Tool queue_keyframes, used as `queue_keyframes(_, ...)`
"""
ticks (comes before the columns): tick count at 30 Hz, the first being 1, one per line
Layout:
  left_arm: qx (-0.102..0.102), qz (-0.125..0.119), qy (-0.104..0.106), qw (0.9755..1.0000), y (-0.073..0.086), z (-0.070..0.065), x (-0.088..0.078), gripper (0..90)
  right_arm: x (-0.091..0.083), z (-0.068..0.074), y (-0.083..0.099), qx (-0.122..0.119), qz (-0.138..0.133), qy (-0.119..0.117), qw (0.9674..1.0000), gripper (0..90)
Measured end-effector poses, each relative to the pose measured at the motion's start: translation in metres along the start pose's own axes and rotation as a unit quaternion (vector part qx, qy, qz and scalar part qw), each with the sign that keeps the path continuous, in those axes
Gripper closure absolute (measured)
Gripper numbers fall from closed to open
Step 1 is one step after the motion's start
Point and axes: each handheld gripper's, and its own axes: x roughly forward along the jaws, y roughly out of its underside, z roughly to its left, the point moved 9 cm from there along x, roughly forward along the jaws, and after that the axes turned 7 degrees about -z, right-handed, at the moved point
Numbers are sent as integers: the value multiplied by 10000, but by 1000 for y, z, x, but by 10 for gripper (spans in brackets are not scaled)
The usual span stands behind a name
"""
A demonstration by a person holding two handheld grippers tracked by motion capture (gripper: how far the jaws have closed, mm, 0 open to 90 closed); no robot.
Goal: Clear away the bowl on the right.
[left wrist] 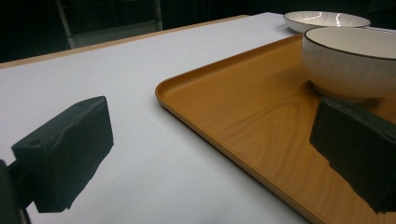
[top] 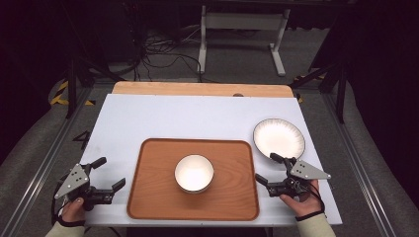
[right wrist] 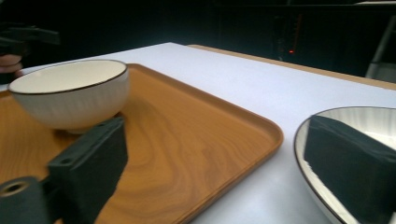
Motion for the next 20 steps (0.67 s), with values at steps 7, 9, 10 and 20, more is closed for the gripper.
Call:
queue_keyframes(7,-29,-6,-3,10000,0,-1,0,3,-3,2,-2,-24,-164,-81,9998,6)
queue_keyframes(9,-24,-14,-6,10000,0,0,0,3,-5,1,-3,10,-242,-89,9997,6)
queue_keyframes(10,-24,-13,-7,10000,0,0,0,3,-5,1,-3,13,-281,-77,9996,6)
queue_keyframes(20,-42,-30,-16,10000,0,0,1,3,-6,0,-4,35,-321,-55,9995,6)
